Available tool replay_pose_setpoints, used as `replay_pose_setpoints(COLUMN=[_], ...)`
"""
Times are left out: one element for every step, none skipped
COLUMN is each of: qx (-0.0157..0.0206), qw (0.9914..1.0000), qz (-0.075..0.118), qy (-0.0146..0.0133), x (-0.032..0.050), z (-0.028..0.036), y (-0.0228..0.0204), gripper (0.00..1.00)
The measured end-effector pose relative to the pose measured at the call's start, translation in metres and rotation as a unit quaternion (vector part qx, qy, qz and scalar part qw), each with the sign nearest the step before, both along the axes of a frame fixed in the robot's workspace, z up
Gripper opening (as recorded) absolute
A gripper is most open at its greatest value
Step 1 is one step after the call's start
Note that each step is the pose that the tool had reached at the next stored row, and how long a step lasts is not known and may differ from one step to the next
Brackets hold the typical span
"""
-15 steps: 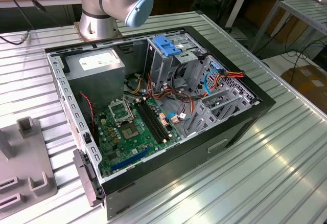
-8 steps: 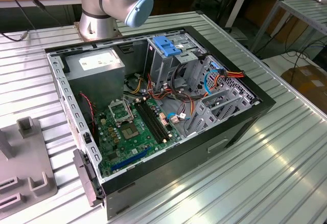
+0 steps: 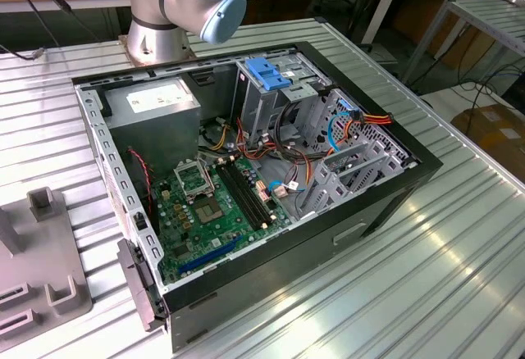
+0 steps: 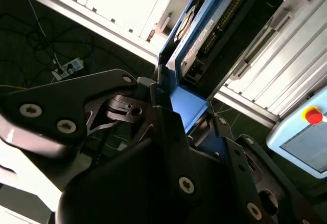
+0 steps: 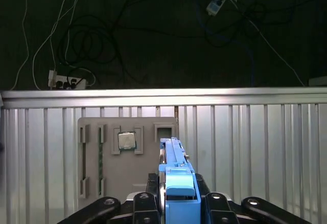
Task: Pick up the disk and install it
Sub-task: 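Pick up the disk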
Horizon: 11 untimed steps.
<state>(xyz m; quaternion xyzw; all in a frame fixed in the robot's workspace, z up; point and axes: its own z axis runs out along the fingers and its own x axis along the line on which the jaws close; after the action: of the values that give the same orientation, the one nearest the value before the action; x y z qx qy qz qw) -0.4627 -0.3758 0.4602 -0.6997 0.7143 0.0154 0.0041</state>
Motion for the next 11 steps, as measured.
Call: replay_pose_setpoints(qx=[0.0,0.0,0.0,0.0,0.0,0.0,0.0,0.0,0.0,0.0,0.0], qw=[1.0,1.0,1.0,1.0,1.0,1.0,1.0,1.0,1.0,1.0,1.0], qz=[0.0,0.0,0.0,0.0,0.0,0.0,0.0,0.0,0.0,0.0,0.0], qy=[0.0,0.0,0.0,0.0,0.0,0.0,0.0,0.0,0.0,0.0,0.0001], x=[0.0,0.0,0.0,0.0,0.0,0.0,0.0,0.0,0.0,0.0,0.0001], z=[0.0025,0.0059,0.0092,0.0116,0.0134,0.0164,0.0187,0.0203,0.0222,0.0238,0.0269], y=[0.0,0.0,0.0,0.0,0.0,0.0,0.0,0.0,0.0,0.0,0.0], gripper=[0.37,0.37,0.37,0.37,0.37,0.37,0.37,0.37,0.37,0.37,0.37])
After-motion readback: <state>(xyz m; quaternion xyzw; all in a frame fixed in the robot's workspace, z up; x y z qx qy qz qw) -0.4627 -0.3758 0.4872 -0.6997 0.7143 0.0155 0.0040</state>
